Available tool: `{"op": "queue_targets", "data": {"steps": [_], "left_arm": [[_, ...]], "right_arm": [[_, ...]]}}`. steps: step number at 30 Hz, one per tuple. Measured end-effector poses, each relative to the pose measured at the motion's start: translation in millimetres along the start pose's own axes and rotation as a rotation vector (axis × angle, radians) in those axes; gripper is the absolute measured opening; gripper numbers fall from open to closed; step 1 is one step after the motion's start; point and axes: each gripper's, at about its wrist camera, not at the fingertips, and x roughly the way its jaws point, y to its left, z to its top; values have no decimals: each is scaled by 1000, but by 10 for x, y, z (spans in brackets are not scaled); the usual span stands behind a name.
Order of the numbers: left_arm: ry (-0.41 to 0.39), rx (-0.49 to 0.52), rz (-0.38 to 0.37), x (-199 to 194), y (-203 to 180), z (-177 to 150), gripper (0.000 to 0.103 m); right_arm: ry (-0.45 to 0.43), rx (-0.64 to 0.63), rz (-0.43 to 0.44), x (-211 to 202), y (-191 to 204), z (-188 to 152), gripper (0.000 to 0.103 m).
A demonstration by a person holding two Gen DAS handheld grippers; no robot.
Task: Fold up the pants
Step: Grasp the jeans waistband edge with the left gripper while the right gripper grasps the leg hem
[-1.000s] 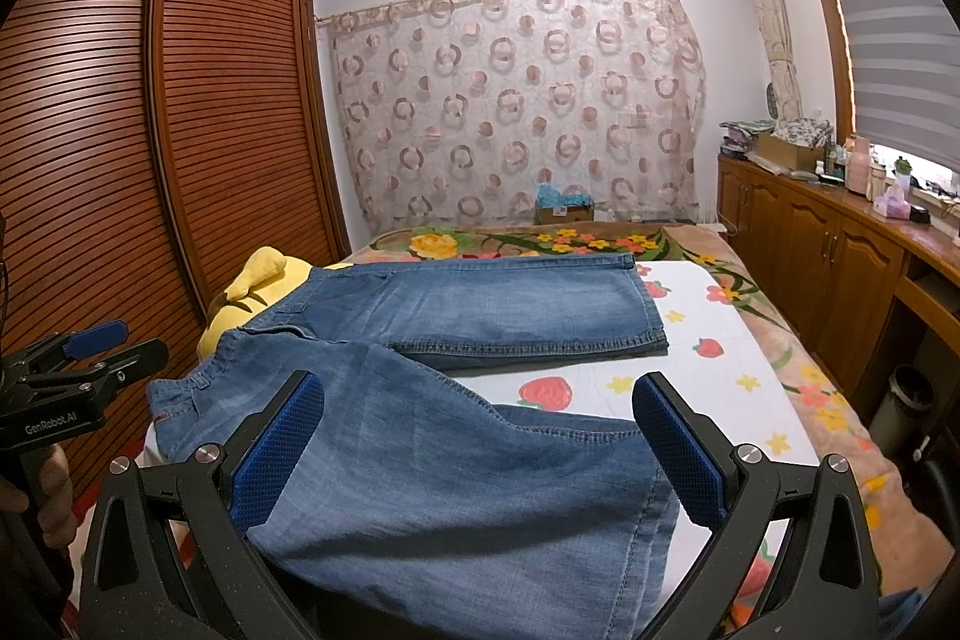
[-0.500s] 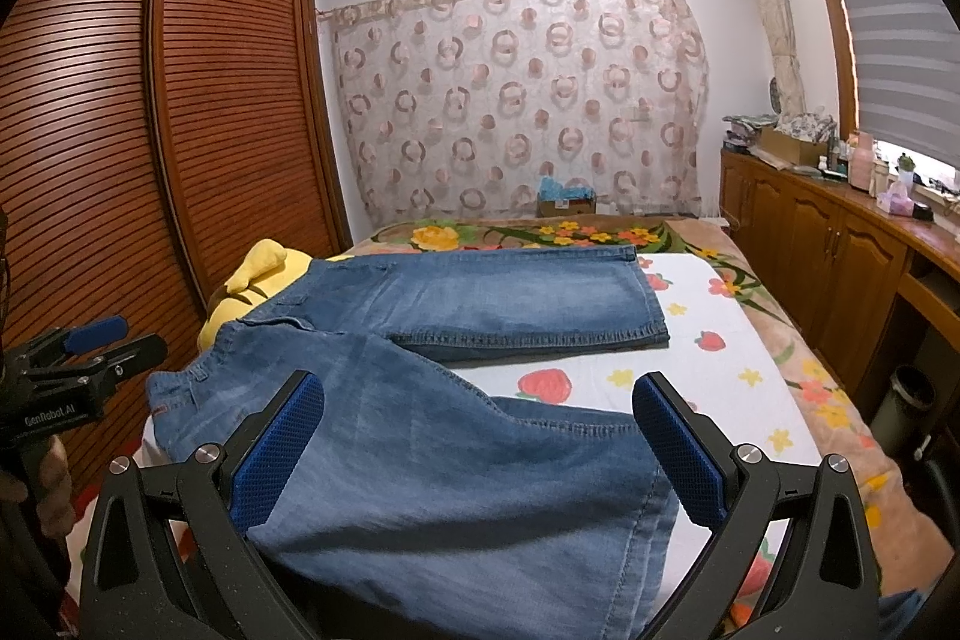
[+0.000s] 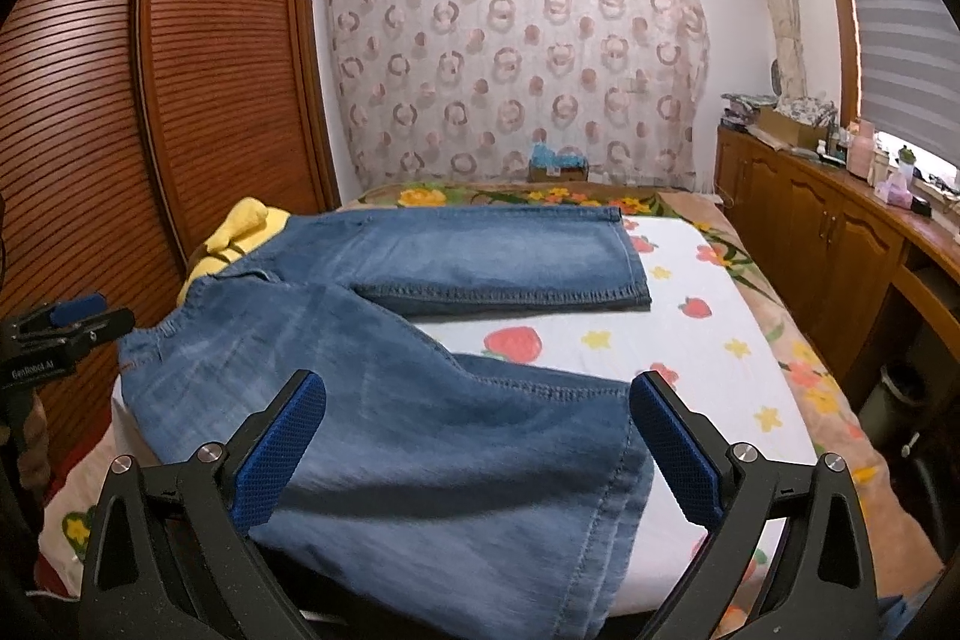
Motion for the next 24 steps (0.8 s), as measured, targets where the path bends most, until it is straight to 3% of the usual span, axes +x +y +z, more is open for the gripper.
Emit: {"op": "queue_targets", "data": {"steps": [24], "left_arm": [[64, -98, 66, 310, 766, -268, 82]], "right_arm": [[125, 6, -40, 264, -9, 108, 100]]}}
